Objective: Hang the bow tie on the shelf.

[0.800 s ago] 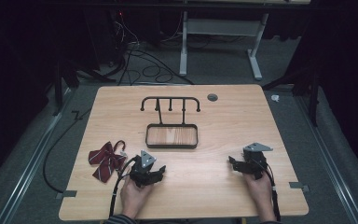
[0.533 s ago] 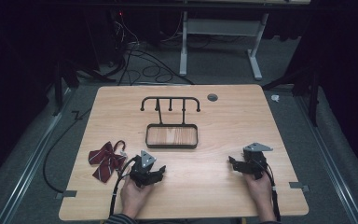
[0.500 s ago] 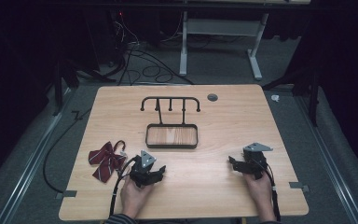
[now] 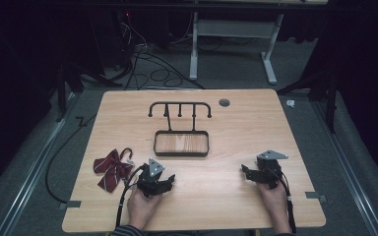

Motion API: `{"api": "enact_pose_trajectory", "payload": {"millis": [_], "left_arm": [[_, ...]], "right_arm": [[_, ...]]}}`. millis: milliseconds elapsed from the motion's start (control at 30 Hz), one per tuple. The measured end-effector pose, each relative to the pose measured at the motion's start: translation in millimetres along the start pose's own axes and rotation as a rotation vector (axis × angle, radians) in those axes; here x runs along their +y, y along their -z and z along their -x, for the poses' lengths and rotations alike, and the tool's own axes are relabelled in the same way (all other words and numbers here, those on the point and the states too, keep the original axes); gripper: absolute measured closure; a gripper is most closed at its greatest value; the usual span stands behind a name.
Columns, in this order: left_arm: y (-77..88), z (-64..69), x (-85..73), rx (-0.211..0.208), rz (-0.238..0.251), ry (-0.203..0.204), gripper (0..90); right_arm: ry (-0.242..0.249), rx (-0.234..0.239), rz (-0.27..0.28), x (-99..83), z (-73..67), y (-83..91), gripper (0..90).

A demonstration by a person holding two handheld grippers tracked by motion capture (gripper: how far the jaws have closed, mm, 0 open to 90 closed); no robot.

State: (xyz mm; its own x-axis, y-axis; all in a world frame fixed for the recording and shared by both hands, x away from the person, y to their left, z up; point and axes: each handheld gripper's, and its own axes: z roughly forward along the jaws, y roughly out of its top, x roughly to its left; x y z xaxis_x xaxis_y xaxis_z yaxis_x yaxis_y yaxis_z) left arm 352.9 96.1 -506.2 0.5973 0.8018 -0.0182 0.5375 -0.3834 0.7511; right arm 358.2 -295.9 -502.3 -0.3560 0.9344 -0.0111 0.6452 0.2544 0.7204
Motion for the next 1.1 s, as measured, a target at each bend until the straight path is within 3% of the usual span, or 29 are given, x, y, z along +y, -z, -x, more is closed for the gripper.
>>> {"api": "enact_pose_trajectory", "payload": {"millis": [633, 1100], "left_arm": [[2.7, 3.4, -1.1, 0.005, -0.004, -0.009, 39.4], [28.4, 0.3, -0.2, 0.0, 0.019, 0.002, 42.1]], "right_arm": [[0.004, 0.002, -0.002, 0.1, -0.1, 0.1, 29.1], [0.004, 0.001, -0.001, 0.0, -0.2, 0.2, 29.1]]}}
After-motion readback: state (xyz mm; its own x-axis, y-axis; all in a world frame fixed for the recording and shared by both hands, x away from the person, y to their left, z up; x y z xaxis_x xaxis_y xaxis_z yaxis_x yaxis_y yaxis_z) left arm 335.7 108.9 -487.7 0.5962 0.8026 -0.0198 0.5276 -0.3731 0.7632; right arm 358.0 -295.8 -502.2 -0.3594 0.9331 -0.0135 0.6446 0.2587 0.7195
